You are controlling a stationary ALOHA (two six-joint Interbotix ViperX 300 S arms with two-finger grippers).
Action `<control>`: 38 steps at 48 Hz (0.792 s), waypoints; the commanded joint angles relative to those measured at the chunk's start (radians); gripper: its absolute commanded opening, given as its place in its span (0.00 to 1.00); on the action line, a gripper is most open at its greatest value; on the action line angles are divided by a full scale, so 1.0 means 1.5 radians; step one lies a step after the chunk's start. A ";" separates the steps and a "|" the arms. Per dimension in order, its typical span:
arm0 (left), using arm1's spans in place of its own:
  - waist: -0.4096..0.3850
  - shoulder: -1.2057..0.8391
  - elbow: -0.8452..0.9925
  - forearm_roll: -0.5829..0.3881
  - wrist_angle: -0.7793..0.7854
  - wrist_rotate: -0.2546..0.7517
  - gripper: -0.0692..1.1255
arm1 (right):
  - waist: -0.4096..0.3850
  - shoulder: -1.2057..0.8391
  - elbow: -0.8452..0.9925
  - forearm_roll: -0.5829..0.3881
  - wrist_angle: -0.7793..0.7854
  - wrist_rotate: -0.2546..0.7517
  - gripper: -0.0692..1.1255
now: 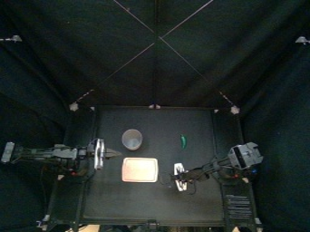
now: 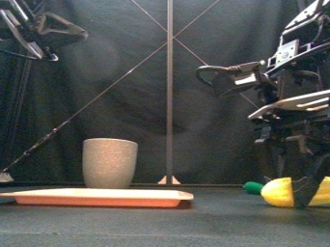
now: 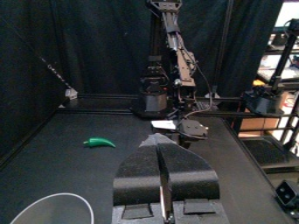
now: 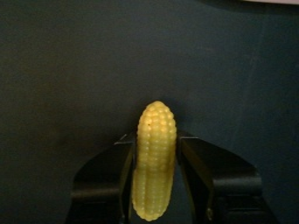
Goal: Pick the corn then place it on the pink plate
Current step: Place corn on the pink plate
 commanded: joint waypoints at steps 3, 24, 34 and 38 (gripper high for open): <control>0.001 -0.001 -0.013 0.003 -0.003 0.003 0.04 | -0.017 -0.012 -0.038 -0.003 -0.005 -0.004 0.35; 0.004 -0.002 -0.011 0.009 -0.004 0.003 0.04 | -0.098 0.052 -0.300 -0.081 -0.027 -0.010 0.43; 0.008 -0.003 -0.009 0.009 -0.003 0.003 0.04 | -0.114 0.142 -0.390 -0.078 -0.039 -0.011 0.55; 0.008 -0.003 -0.008 0.009 -0.004 0.003 0.04 | -0.114 0.171 -0.416 -0.073 -0.040 -0.011 0.61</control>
